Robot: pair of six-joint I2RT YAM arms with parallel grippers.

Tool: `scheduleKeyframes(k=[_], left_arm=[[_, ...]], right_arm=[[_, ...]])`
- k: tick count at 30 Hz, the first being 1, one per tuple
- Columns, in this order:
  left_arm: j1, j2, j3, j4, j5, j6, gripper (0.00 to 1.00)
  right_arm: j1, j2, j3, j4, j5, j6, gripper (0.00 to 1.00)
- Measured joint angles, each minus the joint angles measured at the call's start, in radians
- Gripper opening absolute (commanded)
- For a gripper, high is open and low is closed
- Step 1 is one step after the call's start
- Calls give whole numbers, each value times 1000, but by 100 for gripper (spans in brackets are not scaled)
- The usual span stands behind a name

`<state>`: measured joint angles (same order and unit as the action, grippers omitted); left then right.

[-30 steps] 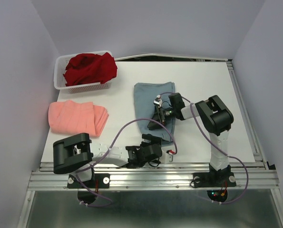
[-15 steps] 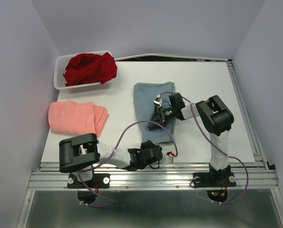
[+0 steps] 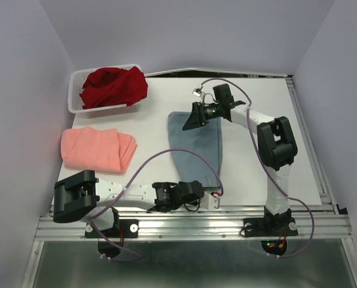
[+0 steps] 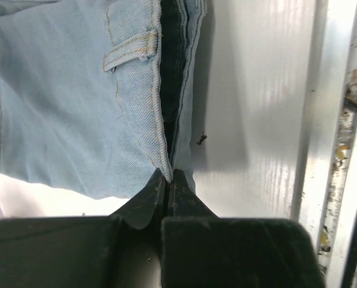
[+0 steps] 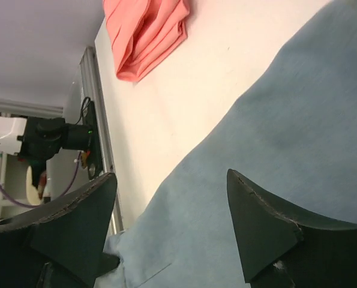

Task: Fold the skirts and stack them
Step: Fold the skirt

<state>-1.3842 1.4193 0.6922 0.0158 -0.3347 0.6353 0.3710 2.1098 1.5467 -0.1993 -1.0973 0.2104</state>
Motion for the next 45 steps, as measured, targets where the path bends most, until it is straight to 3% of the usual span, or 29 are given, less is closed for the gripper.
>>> scheduleKeyframes(k=[10, 18, 31, 35, 40, 45], left_arm=[[-2, -56, 162, -238, 170, -58, 0], [61, -90, 268, -356, 299, -84, 0], [234, -94, 412, -442, 414, -101, 0], [275, -93, 419, -443, 424, -92, 0], [298, -92, 423, -442, 440, -75, 0], [298, -92, 423, -444, 491, -68, 0]], right_arm=[[-32, 192, 210, -102, 109, -143, 80], [-40, 242, 204, -154, 99, -248, 62], [-6, 27, -201, -116, -5, -281, 61], [25, -33, -294, -116, -13, -276, 66], [43, -55, -282, -144, -18, -232, 75], [1, -52, -118, -180, -11, -183, 76]])
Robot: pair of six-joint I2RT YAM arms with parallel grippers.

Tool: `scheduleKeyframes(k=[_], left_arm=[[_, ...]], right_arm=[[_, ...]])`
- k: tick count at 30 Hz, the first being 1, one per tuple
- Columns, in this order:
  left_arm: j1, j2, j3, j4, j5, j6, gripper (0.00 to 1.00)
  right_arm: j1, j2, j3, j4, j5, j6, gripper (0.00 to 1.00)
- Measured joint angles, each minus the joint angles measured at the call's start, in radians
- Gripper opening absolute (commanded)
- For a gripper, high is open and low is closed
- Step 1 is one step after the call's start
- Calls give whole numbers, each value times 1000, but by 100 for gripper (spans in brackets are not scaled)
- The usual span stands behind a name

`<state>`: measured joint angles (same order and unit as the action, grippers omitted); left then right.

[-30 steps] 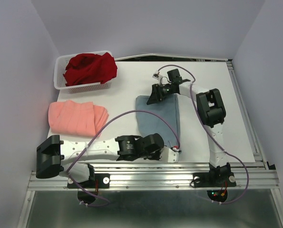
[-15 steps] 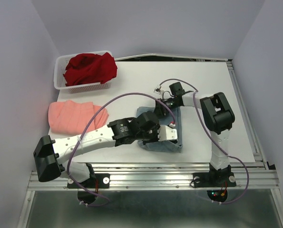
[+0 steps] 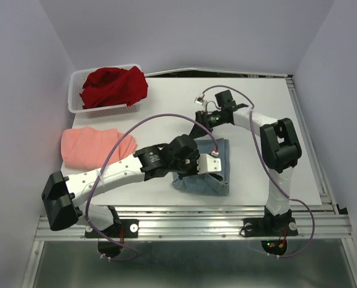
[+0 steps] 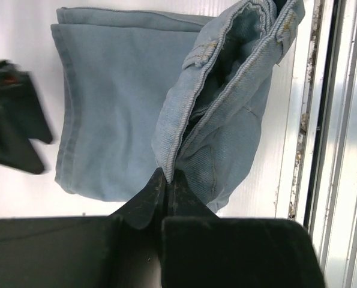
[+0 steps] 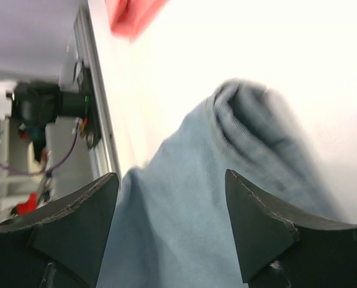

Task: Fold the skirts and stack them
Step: Fold the skirt

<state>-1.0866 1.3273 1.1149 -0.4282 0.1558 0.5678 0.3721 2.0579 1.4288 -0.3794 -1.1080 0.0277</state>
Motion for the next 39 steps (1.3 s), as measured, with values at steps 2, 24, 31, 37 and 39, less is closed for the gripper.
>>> scheduleKeyframes(k=[2, 24, 31, 37, 39], left_arm=[[0, -1, -3, 0, 16, -1, 0], [148, 53, 62, -16, 132, -57, 0], [257, 193, 132, 28, 127, -44, 0], [316, 303, 148, 90, 120, -33, 0], [330, 335, 149, 114, 115, -29, 0]], right_arm=[[-37, 3, 102, -10, 4, 6, 71], [-97, 236, 129, -108, -6, -137, 29], [-97, 236, 109, -123, -51, -164, 29], [-97, 236, 109, -148, -57, -185, 29], [-97, 237, 109, -157, -60, -190, 29]])
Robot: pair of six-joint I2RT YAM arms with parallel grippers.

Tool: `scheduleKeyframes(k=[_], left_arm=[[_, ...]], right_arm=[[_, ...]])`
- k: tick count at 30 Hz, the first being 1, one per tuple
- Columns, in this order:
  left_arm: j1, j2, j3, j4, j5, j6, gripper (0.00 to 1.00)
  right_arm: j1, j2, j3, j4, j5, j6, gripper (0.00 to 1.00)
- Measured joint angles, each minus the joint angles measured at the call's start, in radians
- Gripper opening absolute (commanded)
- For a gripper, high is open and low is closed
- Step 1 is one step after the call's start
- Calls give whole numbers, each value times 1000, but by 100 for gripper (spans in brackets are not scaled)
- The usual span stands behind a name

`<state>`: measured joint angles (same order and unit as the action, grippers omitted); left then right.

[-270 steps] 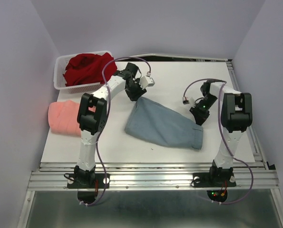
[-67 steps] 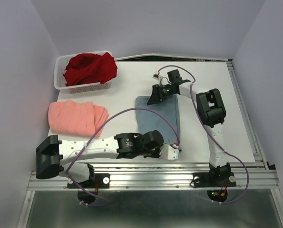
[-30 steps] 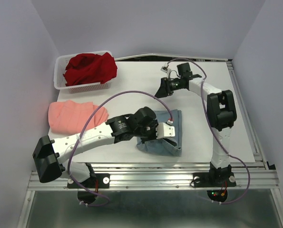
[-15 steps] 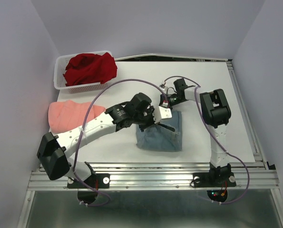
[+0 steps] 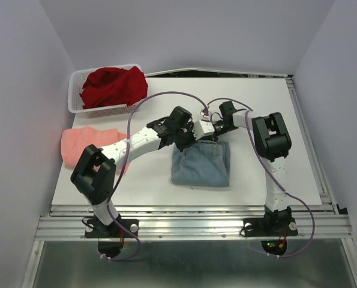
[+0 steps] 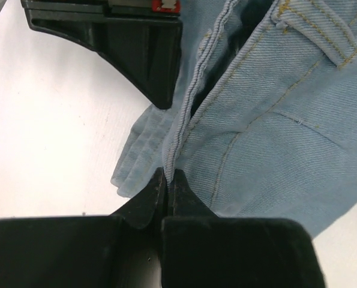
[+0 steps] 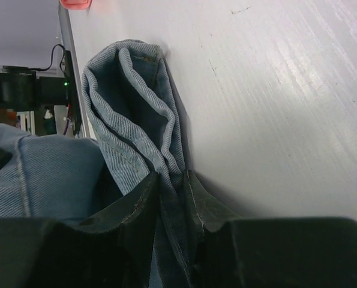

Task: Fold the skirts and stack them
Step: Fold the skirt

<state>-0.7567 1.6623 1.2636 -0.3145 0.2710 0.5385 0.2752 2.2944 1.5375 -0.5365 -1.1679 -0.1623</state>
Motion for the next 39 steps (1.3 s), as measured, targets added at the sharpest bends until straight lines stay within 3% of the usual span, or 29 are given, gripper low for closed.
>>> scheduleKeyframes(k=[10, 14, 21, 33, 37, 39], left_arm=[[18, 114, 0, 115, -60, 56, 0], [19, 152, 0, 156, -80, 82, 0], [19, 194, -2, 229, -120, 113, 0], [30, 258, -2, 308, -142, 138, 10], [29, 272, -2, 324, -140, 146, 25], [29, 272, -1, 326, -138, 149, 39]], right_arm=[[0, 1, 1, -37, -6, -25, 31], [0, 5, 15, -64, -9, -30, 45], [0, 5, 65, -96, 17, -14, 60], [-40, 5, 206, -116, 223, 122, 70], [-93, 25, 283, -110, 322, 180, 71], [-126, 30, 315, -112, 354, 202, 71]])
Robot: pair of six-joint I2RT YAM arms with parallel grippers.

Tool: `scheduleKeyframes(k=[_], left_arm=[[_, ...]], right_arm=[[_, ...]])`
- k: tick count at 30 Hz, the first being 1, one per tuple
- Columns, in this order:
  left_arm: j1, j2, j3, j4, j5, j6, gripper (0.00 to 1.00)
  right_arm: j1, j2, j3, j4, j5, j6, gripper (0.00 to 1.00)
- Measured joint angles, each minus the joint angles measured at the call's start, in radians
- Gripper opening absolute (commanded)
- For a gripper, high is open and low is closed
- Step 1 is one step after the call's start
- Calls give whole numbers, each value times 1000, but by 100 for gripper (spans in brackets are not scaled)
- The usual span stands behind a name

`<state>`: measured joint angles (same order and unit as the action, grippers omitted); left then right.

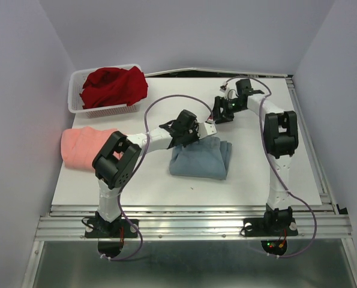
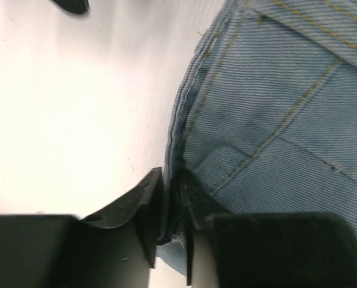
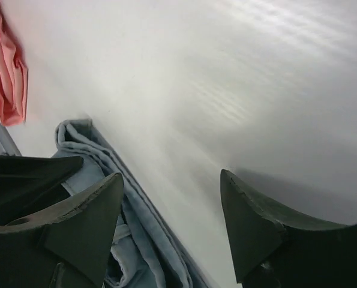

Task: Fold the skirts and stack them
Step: Fold the skirt

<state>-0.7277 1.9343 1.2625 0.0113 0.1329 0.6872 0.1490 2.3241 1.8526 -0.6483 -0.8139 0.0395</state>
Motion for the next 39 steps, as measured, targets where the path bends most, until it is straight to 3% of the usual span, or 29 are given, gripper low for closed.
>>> scheduleKeyframes(k=[2, 3, 8, 12, 16, 21, 25, 30, 35, 39], left_arm=[[1, 1, 11, -4, 0, 1, 65], [2, 1, 16, -7, 0, 0, 67], [27, -4, 85, -84, 7, -48, 99], [81, -70, 143, -159, 35, -129, 99], [130, -226, 148, -203, 99, -227, 99], [147, -402, 119, -206, 331, -403, 91], [155, -423, -47, -111, 537, -576, 81], [171, -283, -235, -24, 681, -776, 75], [224, -75, -274, 52, 769, -930, 73], [269, -18, -227, 55, 821, -992, 73]], right_arm=[[-38, 1, 27, 0, 18, 19, 71], [-58, 1, 42, 2, 21, 29, 71], [-136, -52, 27, 5, -2, 56, 71], [-154, -237, -87, 18, -89, 114, 73], [-132, -503, -312, 149, -243, 241, 77], [-59, -674, -536, 314, -371, 354, 79], [16, -668, -661, 312, -411, 332, 78], [61, -579, -769, 240, -432, 223, 75], [60, -422, -792, 135, -396, 88, 72], [59, -316, -779, 110, -355, 38, 71]])
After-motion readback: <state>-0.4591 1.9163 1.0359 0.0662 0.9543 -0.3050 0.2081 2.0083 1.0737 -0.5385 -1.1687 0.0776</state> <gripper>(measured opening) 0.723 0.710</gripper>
